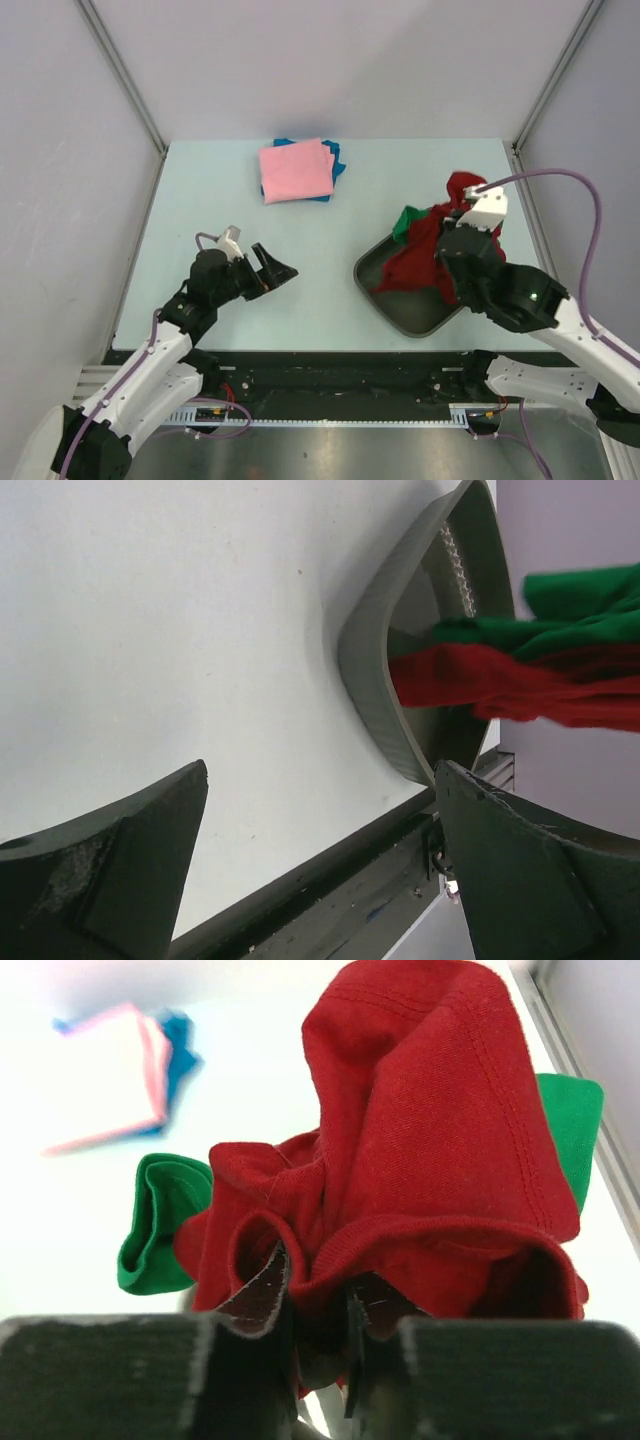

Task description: Fold and stack the t-shirts

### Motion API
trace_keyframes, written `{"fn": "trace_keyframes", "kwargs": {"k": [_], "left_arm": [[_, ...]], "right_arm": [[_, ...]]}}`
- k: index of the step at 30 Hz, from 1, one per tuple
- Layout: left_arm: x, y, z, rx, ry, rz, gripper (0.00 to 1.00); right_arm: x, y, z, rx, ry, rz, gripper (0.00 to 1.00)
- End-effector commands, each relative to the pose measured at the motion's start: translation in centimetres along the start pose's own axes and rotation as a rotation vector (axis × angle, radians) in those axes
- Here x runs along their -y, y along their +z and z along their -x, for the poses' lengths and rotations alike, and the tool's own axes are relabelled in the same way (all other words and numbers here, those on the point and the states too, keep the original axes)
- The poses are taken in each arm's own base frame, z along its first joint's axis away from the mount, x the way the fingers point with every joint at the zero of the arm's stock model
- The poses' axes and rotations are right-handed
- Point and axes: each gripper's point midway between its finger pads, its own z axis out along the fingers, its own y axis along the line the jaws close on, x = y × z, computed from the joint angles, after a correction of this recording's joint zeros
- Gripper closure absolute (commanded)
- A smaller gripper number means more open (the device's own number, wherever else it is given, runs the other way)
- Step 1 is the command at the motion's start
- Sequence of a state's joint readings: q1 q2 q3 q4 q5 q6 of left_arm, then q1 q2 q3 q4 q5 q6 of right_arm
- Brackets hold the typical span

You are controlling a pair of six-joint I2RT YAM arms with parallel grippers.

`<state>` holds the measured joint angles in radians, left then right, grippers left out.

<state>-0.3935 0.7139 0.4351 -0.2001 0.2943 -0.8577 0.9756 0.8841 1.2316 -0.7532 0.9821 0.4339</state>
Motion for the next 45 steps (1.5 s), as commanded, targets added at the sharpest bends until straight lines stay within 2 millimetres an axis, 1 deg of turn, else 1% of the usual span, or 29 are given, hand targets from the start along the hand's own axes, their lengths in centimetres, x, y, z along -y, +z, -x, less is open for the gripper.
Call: {"fn": "trace_keyframes", "kwargs": {"k": [1,2,4,5,8,9,11,13,16,19,20,21,22,23,24,26,27,29,30,31,35,36,37,39,40,41,42,43,45], "left_arm": [[0.2,0.3,-0.2,-0.008,-0.004,-0.036,0.00],[0.3,0.4,-0.1,-0.009,-0.003,-0.037,0.00],[0.2,0.4,-0.3,-0.014,-0.001,-0.036,0.00],[0.2,0.5,-0.2,-0.013,0.000,-0.035,0.00],[0.2,0.6,-0.3,-0.021,0.004,-0.035,0.00],[0.2,0.6,-0.3,-0.022,0.004,-0.033,0.00],[0.1,0.7,-0.3,-0.023,0.004,-0.032,0.00],[-0.1,0.8,-0.4,-0.028,0.003,-0.027,0.00],[0.0,0.9,-0.4,-0.030,0.003,-0.034,0.00],[0.1,0.9,-0.6,-0.038,0.004,-0.039,0.00],[0.1,0.9,-0.6,-0.037,0.008,-0.042,0.00],[-0.1,1.0,-0.7,-0.040,0.006,-0.037,0.00],[-0.1,0.9,-0.7,-0.038,0.007,-0.039,0.00],[-0.4,1.0,-0.9,-0.040,0.005,-0.034,0.00],[-0.3,1.0,-0.8,-0.038,0.005,-0.039,0.00],[-0.5,1.2,-1.0,-0.047,0.010,-0.036,0.00],[-0.6,1.2,-1.0,-0.048,0.012,-0.032,0.00],[-0.9,1.3,-1.3,-0.053,0.017,-0.026,0.00],[-1.0,1.3,-1.3,-0.053,0.016,-0.024,0.00],[-1.0,1.4,-1.2,-0.050,0.018,-0.023,0.00],[-1.5,1.7,-1.5,-0.060,0.022,-0.015,0.00],[-1.5,1.8,-1.5,-0.062,0.021,-0.017,0.00],[-1.5,1.9,-1.5,-0.065,0.022,-0.016,0.00],[-1.6,2.0,-1.6,-0.071,0.023,-0.011,0.00],[-1.7,2.0,-1.7,-0.074,0.023,-0.010,0.00],[-1.7,2.0,-1.7,-0.074,0.023,-0.010,0.00],[-1.7,2.0,-1.7,-0.072,0.026,-0.012,0.00],[-1.7,2.0,-1.7,-0.073,0.026,-0.009,0.00],[-1.7,2.0,-1.6,-0.070,0.028,-0.008,0.00]], "right_arm": [[1.8,1.0,-7.1,-0.135,0.028,-0.118,0.55],[1.7,1.2,-8.2,-0.165,0.016,-0.127,0.16],[1.6,1.4,-9.4,-0.197,-0.003,-0.127,0.02],[1.6,1.4,-9.4,-0.199,-0.013,-0.126,0.00],[0.5,1.3,-8.5,-0.181,0.001,-0.062,0.00],[0.0,1.3,-7.8,-0.164,0.030,-0.031,0.00],[-0.3,1.5,-7.8,-0.174,0.028,-0.015,0.00],[-0.5,2.2,-9.1,-0.218,-0.009,-0.034,0.00],[0.8,3.5,-11.3,-0.274,-0.034,-0.138,0.00],[2.6,4.4,-12.5,-0.268,-0.046,-0.232,0.00],[4.0,5.1,-12.6,-0.264,-0.026,-0.287,0.00],[4.4,5.6,-12.7,-0.263,-0.006,-0.302,0.00],[5.2,6.0,-13.3,-0.273,-0.013,-0.326,0.00],[6.1,6.5,-13.4,-0.271,-0.002,-0.357,0.00],[7.2,7.2,-13.1,-0.256,0.027,-0.399,0.00],[8.6,7.8,-13.2,-0.245,0.017,-0.452,0.00],[9.5,8.1,-12.8,-0.226,0.029,-0.485,0.00],[10.1,8.6,-12.7,-0.223,0.006,-0.501,0.00],[10.0,9.1,-12.7,-0.224,0.021,-0.488,0.00],[10.5,9.5,-12.9,-0.234,0.026,-0.500,0.00],[11.2,10.9,-14.1,-0.258,0.026,-0.512,0.00],[11.2,11.3,-14.9,-0.280,0.021,-0.509,0.00],[11.5,11.5,-15.3,-0.291,0.023,-0.519,0.00],[11.3,11.9,-16.1,-0.307,0.037,-0.508,0.03],[11.1,12.1,-16.3,-0.312,0.041,-0.501,0.07],[10.9,12.2,-16.5,-0.314,0.049,-0.492,0.19],[10.7,12.3,-16.7,-0.321,0.060,-0.484,0.28],[10.6,12.3,-16.8,-0.326,0.063,-0.480,0.54],[10.3,12.4,-17.0,-0.331,0.069,-0.471,0.84]]}}
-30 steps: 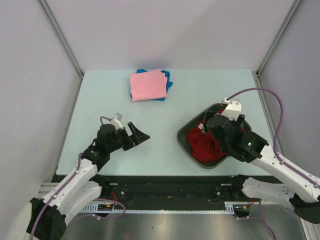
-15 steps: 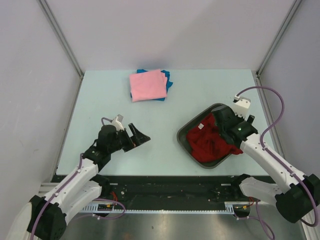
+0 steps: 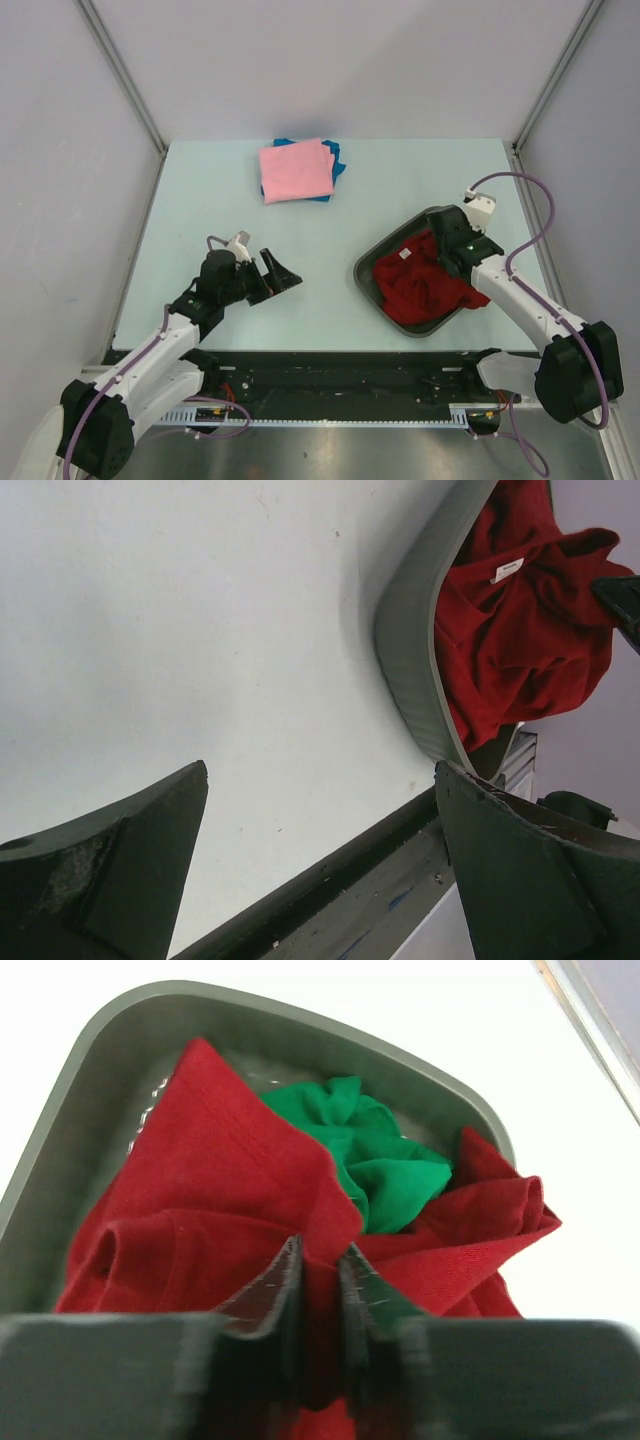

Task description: Fold and stack the t-shirts

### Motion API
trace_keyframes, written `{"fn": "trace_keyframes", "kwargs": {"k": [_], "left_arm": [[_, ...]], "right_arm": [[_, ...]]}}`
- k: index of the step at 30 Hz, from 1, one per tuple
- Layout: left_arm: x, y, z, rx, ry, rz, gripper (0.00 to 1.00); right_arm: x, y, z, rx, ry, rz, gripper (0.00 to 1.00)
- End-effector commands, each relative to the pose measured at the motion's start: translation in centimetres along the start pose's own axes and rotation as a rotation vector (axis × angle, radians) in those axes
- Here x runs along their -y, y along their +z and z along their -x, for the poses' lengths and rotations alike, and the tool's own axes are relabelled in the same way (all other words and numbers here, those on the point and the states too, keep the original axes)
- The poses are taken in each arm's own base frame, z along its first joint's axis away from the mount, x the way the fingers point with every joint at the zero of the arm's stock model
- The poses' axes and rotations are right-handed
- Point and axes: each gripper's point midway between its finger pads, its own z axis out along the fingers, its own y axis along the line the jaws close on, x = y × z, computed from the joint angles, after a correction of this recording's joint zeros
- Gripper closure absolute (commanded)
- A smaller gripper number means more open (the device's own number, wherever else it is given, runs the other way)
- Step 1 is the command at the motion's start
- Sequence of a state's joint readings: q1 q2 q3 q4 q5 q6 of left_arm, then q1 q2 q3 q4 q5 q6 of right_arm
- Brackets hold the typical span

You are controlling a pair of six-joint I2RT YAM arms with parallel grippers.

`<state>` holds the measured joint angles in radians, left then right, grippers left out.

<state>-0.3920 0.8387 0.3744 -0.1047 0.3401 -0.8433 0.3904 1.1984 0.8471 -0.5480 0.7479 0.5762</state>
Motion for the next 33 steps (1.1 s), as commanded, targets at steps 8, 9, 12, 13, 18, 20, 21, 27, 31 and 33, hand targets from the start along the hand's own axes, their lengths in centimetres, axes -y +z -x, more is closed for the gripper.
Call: {"fn": "trace_keyframes", "kwargs": {"k": [8,9,12,13,18,20,21,27,31,33], "left_arm": [[0.7,-0.2,0.5,0.020,0.041,-0.038,0.00],[0.7,-0.2,0.6,0.022,0.042,-0.038,0.00],[1.1,-0.5,0.9,0.034,0.043,-0.043,0.00],[1.1,-0.5,1.0,0.035,0.046,-0.042,0.00],[1.4,-0.8,1.4,0.049,0.047,-0.033,0.00],[1.4,-0.9,1.6,0.053,0.046,-0.026,0.00],[1.5,-1.0,1.8,0.060,0.048,-0.023,0.00],[1.7,-1.7,2.3,0.083,0.052,-0.003,0.00],[1.8,-2.5,3.3,0.135,0.066,0.020,0.00],[2.0,-2.9,3.9,0.157,0.070,0.030,0.00]], "right_arm": [[-2.2,-4.0,5.7,0.125,0.149,0.193,1.00],[-2.4,-5.0,6.9,0.150,0.158,0.220,1.00],[-3.7,-10.1,11.5,0.251,0.169,0.357,1.00],[-4.8,-12.3,12.2,0.275,0.153,0.430,1.00],[-6.7,-24.0,18.9,0.441,0.187,0.759,1.00],[-8.3,-27.5,18.9,0.439,0.153,0.875,1.00],[-8.3,-29.0,19.4,0.450,0.162,0.916,1.00],[-8.9,-35.1,19.0,0.465,0.138,1.065,1.00],[-11.3,-36.4,16.0,0.380,0.089,1.168,1.00],[-13.1,-36.9,14.6,0.354,0.050,1.204,1.00]]}}
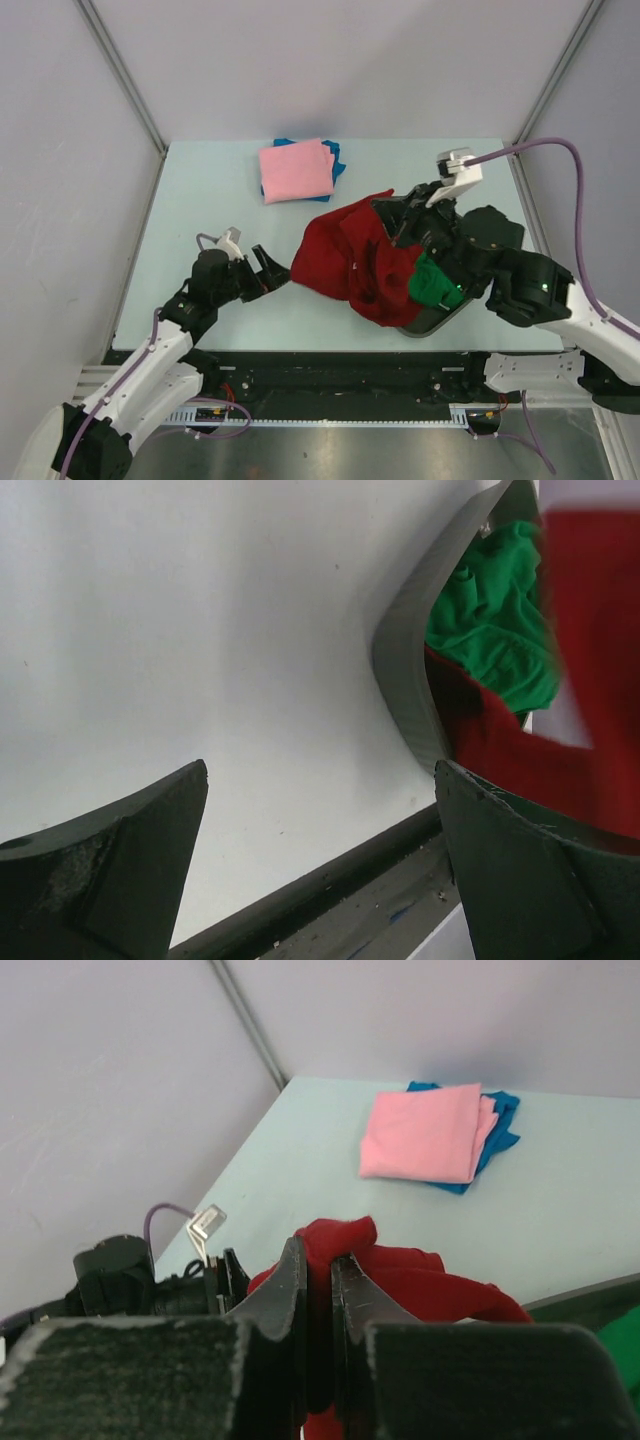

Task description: Fold and stack the t-shirts

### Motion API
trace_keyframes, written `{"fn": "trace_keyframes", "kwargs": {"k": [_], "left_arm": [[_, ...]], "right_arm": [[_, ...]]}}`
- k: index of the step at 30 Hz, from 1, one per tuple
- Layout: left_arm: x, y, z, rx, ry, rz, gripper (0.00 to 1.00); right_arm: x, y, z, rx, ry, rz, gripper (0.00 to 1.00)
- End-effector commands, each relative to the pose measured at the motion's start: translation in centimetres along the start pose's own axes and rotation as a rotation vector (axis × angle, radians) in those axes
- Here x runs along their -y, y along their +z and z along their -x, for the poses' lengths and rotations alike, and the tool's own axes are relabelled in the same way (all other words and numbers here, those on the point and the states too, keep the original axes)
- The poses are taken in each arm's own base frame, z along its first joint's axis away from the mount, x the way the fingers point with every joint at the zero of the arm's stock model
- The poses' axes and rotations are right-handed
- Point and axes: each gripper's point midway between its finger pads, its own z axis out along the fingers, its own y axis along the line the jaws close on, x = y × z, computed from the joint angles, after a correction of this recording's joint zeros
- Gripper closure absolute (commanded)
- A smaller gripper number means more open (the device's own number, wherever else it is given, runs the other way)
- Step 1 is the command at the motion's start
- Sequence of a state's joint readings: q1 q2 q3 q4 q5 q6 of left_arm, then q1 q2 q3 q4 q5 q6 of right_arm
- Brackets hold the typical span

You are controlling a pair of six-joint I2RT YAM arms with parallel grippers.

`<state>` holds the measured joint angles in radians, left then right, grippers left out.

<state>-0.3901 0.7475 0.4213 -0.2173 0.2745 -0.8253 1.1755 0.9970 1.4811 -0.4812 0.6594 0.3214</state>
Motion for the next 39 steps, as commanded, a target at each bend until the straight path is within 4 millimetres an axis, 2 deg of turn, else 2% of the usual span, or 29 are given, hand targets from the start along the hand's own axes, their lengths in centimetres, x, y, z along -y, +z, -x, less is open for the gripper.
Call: {"fn": "trace_keyframes", "kwargs": {"k": [1,3,5,6,8,9,11,12,16,18,21,22,24,25,26,27,28,29,31,32,33,35,37,38,39], "left_arm": [[1.4,-1.3,3.0,0.103,0.049,0.004,0.00],[1.7,-1.5,3.3,0.111,0.047,0.006,0.00],[1.9,-1.6,3.5,0.109,0.045,0.006,0.00],[1.8,-1.6,3.4,0.107,0.042,0.010,0.01],[1.8,-1.7,3.5,0.113,0.040,0.008,0.00],[1.8,-1.7,3.5,0.117,0.038,0.005,0.00],[1.8,-1.7,3.4,0.121,0.032,0.000,0.00],[1.8,-1.7,3.4,0.124,0.026,-0.001,0.00],[1.4,-1.7,3.3,0.126,0.024,0.006,0.00],[1.3,-1.7,3.3,0.129,0.024,0.013,0.00],[1.1,-2.0,3.4,0.138,0.028,0.017,0.00],[1.0,-2.0,3.4,0.139,0.026,0.022,0.00],[0.8,-2.3,3.5,0.147,0.035,0.029,0.00],[0.6,-2.3,3.4,0.149,0.035,0.038,0.00],[0.5,-2.5,3.4,0.151,0.041,0.038,0.00],[0.2,-2.5,3.2,0.149,0.039,0.050,0.00],[-0.2,-2.5,3.2,0.154,0.038,0.066,0.00],[-0.4,-2.7,3.3,0.161,0.039,0.074,0.00],[-1.1,-3.0,3.2,0.170,0.038,0.104,0.00],[-1.0,-3.3,3.3,0.184,0.039,0.101,0.00],[-1.0,-3.5,3.3,0.188,0.039,0.103,0.00],[-0.5,-3.9,3.6,0.204,0.048,0.083,0.00],[0.1,-4.3,3.9,0.217,0.055,0.063,0.00],[0.2,-4.2,3.8,0.213,0.062,0.058,0.00],[0.4,-4.2,4.0,0.212,0.062,0.054,0.00]], "right_arm": [[-3.5,1.0,-1.8,-0.039,0.016,0.097,1.00],[-5.2,0.9,0.3,0.029,0.031,0.142,1.00],[-6.1,0.7,2.7,0.062,0.025,0.147,1.00],[-7.1,0.8,5.7,0.102,0.027,0.151,1.00],[-8.4,0.4,7.7,0.126,0.004,0.178,1.00],[-8.9,-0.4,10.3,0.180,-0.006,0.202,1.00],[-10.2,-0.5,11.6,0.210,-0.007,0.235,1.00],[-10.2,-1.0,13.3,0.241,0.007,0.238,1.00],[-11.7,-0.3,13.7,0.243,0.002,0.258,1.00],[-12.0,0.1,12.9,0.227,-0.010,0.258,1.00],[-11.5,1.8,9.0,0.166,-0.052,0.201,1.00],[-10.9,3.2,4.4,0.094,-0.110,0.161,1.00],[-8.7,4.2,1.5,0.064,-0.096,0.096,1.00],[-7.9,4.8,-1.5,0.017,-0.107,0.085,1.00],[-5.8,5.5,-6.3,-0.064,-0.074,0.038,1.00],[-3.9,6.3,-9.0,-0.109,-0.065,-0.002,1.00],[-3.4,6.5,-11.8,-0.171,-0.047,0.011,1.00],[-1.7,6.5,-17.2,-0.268,-0.068,-0.025,1.00],[-1.5,5.9,-21.9,-0.361,-0.103,-0.019,1.00],[-1.1,5.5,-24.9,-0.425,-0.147,-0.024,1.00],[-1.1,4.8,-26.7,-0.469,-0.187,-0.027,1.00],[-1.8,3.4,-28.4,-0.501,-0.244,-0.022,1.00],[-1.6,2.4,-29.0,-0.516,-0.275,-0.043,0.66],[-1.4,2.2,-28.6,-0.502,-0.270,-0.060,0.45],[-0.5,2.0,-26.9,-0.456,-0.245,-0.110,0.01]]}}
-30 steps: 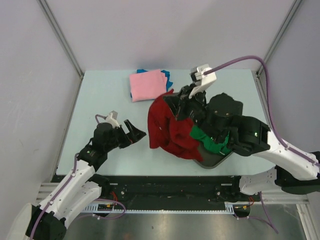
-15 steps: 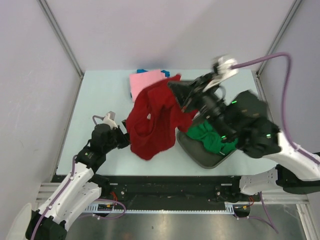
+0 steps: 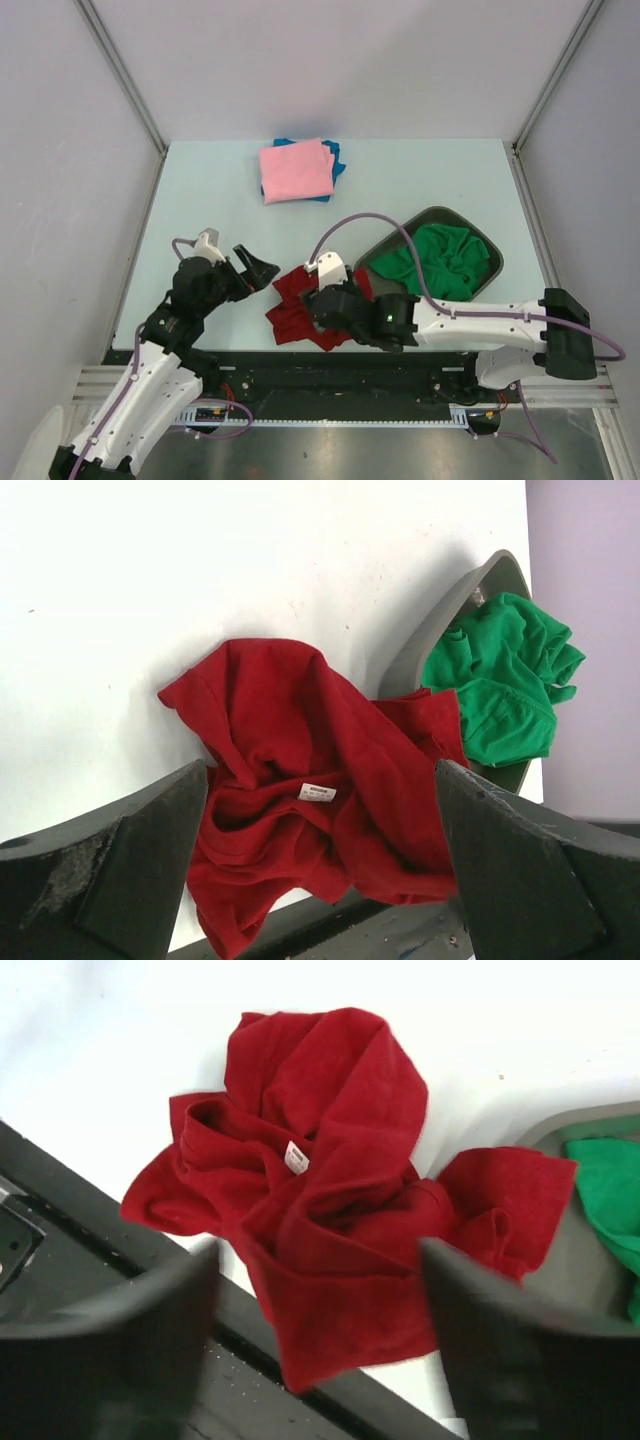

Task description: Fold and stack the t-shirts

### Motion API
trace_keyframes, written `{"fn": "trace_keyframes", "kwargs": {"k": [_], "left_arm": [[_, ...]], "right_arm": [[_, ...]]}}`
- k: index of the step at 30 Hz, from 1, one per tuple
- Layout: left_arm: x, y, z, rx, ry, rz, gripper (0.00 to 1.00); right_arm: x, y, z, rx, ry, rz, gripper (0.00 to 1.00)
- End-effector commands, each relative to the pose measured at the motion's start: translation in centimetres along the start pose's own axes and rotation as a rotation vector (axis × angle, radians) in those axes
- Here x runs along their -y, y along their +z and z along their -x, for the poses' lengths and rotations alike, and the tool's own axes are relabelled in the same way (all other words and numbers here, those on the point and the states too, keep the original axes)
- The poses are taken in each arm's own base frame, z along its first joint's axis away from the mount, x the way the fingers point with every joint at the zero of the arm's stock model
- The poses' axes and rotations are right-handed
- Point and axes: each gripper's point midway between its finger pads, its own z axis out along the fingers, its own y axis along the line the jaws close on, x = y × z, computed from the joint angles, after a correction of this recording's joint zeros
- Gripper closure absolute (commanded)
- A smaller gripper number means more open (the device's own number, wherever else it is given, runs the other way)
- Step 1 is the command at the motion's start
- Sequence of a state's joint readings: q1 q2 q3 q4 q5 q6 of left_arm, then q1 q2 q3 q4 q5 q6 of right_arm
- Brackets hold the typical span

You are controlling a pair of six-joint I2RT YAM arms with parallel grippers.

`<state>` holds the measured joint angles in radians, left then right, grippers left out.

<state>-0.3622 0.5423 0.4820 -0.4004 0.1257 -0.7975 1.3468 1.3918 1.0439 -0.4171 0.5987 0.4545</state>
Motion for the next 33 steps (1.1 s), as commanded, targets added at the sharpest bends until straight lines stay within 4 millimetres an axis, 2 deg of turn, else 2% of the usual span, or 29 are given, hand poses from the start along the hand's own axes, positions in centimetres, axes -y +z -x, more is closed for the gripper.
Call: {"fn": "trace_keyframes", "kwargs": {"k": [1,2,3,4,6,7,8,9,10,11,12,13,14,15,16,17,18,20,21,23,24,26,28,30,32,33], "left_arm": [[0.5,-0.1,0.8,0.021,0.030,-0.019,0.00],[1.3,0.0,0.1,-0.021,0.038,-0.068,0.00],[2.1,0.3,0.2,-0.024,0.039,-0.104,0.00],[2.3,0.9,-0.3,-0.055,0.040,-0.121,0.00],[3.3,1.2,0.2,-0.063,0.075,-0.138,0.00],[3.1,1.9,0.0,-0.089,0.083,-0.117,0.00],[3.2,2.2,0.2,-0.091,0.108,-0.114,0.00],[3.2,2.5,0.5,-0.090,0.112,-0.100,0.00],[3.9,2.6,1.2,-0.086,0.121,-0.108,0.00],[3.8,3.3,1.0,-0.111,0.134,-0.097,0.00],[4.2,3.7,1.2,-0.116,0.141,-0.102,0.00],[5.3,3.9,2.0,-0.104,0.152,-0.123,0.01],[5.4,4.8,1.7,-0.134,0.166,-0.115,0.01],[6.1,5.2,1.9,-0.141,0.181,-0.128,0.01],[7.6,5.3,3.0,-0.125,0.221,-0.151,0.01],[7.7,6.6,2.4,-0.169,0.240,-0.137,0.01],[9.6,6.9,3.7,-0.152,0.269,-0.178,0.01],[10.3,8.0,3.6,-0.206,0.323,-0.189,0.01],[11.2,9.3,4.4,-0.220,0.340,-0.187,0.02],[12.4,10.2,4.0,-0.261,0.394,-0.221,0.02],[13.2,11.4,4.1,-0.280,0.407,-0.232,0.02],[14.2,12.3,3.1,-0.331,0.440,-0.270,0.01],[14.9,13.7,2.7,-0.370,0.458,-0.296,0.02],[16.0,14.3,2.6,-0.382,0.468,-0.334,0.02],[16.1,15.4,1.6,-0.415,0.488,-0.361,0.01],[16.4,15.8,1.8,-0.413,0.495,-0.363,0.01]], "right_arm": [[2.1,-4.1,5.2,0.178,0.172,-0.073,0.00],[3.1,-4.9,6.0,0.210,0.195,-0.099,0.00],[4.7,-5.8,6.6,0.246,0.210,-0.156,0.00],[6.1,-7.7,7.9,0.299,0.268,-0.157,0.00],[9.0,-9.5,8.1,0.329,0.314,-0.220,0.00],[10.2,-10.9,8.5,0.353,0.406,-0.217,0.00],[12.9,-11.2,7.1,0.316,0.417,-0.296,0.00],[14.5,-11.7,6.3,0.306,0.457,-0.345,0.00],[15.8,-12.2,5.7,0.315,0.591,-0.375,0.00],[17.8,-12.8,3.4,0.254,0.573,-0.463,0.00],[19.6,-13.0,2.4,0.247,0.648,-0.533,0.00],[20.3,-13.3,1.5,0.231,0.682,-0.569,0.00],[21.0,-13.4,0.1,0.211,0.730,-0.616,0.00],[21.2,-13.4,-0.6,0.193,0.756,-0.636,0.00],[21.3,-13.2,-1.3,0.182,0.765,-0.651,0.00],[21.3,-12.8,-2.3,0.167,0.791,-0.682,0.00],[21.5,-12.5,-3.1,0.157,0.802,-0.705,0.00],[21.6,-11.8,-4.6,0.137,0.812,-0.759,0.00],[21.7,-11.6,-5.0,0.140,0.831,-0.778,0.00],[22.0,-11.4,-6.1,0.128,0.825,-0.812,0.00],[22.2,-11.1,-7.1,0.133,0.868,-0.844,0.00],[22.7,-11.1,-8.7,0.103,0.892,-0.895,0.00],[23.6,-11.0,-11.1,0.060,0.923,-0.971,0.00],[23.2,-10.4,-12.5,0.013,0.960,-0.973,0.00],[23.3,-9.8,-14.3,-0.018,0.988,-0.991,0.00],[23.3,-9.7,-14.8,-0.027,0.998,-0.997,0.00]]}}
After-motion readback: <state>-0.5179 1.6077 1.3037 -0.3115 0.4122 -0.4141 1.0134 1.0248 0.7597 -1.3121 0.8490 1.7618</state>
